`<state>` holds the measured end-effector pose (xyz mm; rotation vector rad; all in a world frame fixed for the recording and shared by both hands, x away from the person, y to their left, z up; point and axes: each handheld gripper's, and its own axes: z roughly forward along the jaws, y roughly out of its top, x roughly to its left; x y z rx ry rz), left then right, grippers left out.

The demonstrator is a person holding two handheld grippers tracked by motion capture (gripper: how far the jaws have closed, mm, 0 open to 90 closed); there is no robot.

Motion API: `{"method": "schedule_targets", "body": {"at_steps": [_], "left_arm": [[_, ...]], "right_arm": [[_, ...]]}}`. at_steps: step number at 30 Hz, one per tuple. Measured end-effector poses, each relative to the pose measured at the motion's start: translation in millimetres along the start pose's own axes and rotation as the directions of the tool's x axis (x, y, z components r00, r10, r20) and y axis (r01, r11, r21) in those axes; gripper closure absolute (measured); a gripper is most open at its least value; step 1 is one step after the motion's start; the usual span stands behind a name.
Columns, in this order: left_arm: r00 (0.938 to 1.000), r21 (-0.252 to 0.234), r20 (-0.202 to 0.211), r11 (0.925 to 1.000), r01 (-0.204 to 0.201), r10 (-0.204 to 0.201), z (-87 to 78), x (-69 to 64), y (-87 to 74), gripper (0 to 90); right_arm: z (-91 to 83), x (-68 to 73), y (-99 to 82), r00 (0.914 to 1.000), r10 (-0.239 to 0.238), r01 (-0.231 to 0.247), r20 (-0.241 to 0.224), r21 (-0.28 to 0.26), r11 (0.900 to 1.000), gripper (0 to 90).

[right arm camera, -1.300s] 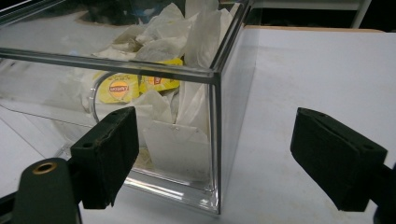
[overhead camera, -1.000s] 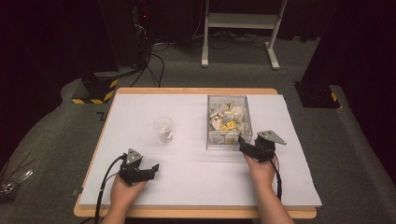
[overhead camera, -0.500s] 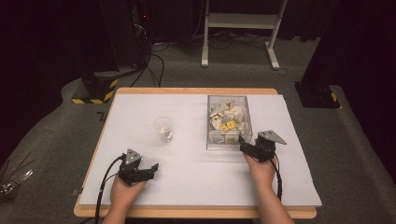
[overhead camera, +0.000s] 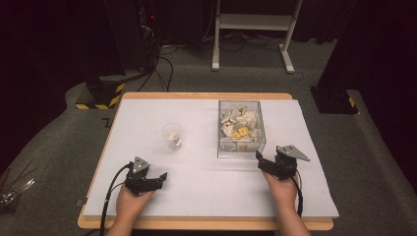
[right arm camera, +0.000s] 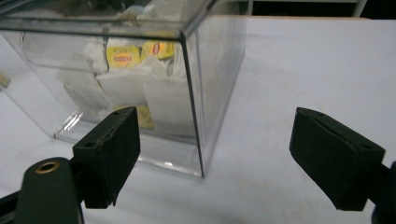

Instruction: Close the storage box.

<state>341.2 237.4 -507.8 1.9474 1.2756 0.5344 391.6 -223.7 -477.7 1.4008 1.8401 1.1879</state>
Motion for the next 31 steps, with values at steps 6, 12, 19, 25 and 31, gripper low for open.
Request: {"method": "schedule_targets", "body": {"at_steps": [6, 12, 19, 25, 31], "left_arm": [[0.9999, 0.002, -0.004, 0.9999, -0.011, 0.011, 0.2, -0.7, 0.1, 19.1], [0.9999, 0.008, -0.001, 0.9999, -0.015, 0.015, 0.2, -1.3, -0.1, 19.1], [0.9988, -0.002, 0.011, 0.9988, -0.048, 0.048, -0.9, -3.9, -0.7, 18.4], [0.9989, -0.023, 0.005, 0.9987, -0.047, 0.047, -3.0, -3.8, -1.4, 17.6], [0.9986, -0.001, 0.015, 0.9987, -0.051, 0.051, -1.1, -4.0, -0.6, 17.1]], "right_arm": [[-19.6, -10.2, -13.8, 0.9999, -0.011, 0.01, 0.014, 0.035, 0.9993, 17.6], [-39.6, -16.7, -29.0, 0.999, -0.026, 0.023, 0.036, 0.07, 0.9973, 18.1], [-52.2, -19.2, -44.9, 0.9958, -0.061, 0.051, 0.068, 0.137, 0.9892, 19.0], [-56.5, -10.1, -50.8, 0.9905, -0.113, 0.098, 0.079, 0.167, 0.981, 19.9], [-55.6, -10.3, -51.3, 0.9902, -0.115, 0.1, 0.08, 0.172, 0.9801, 20.0]]}}
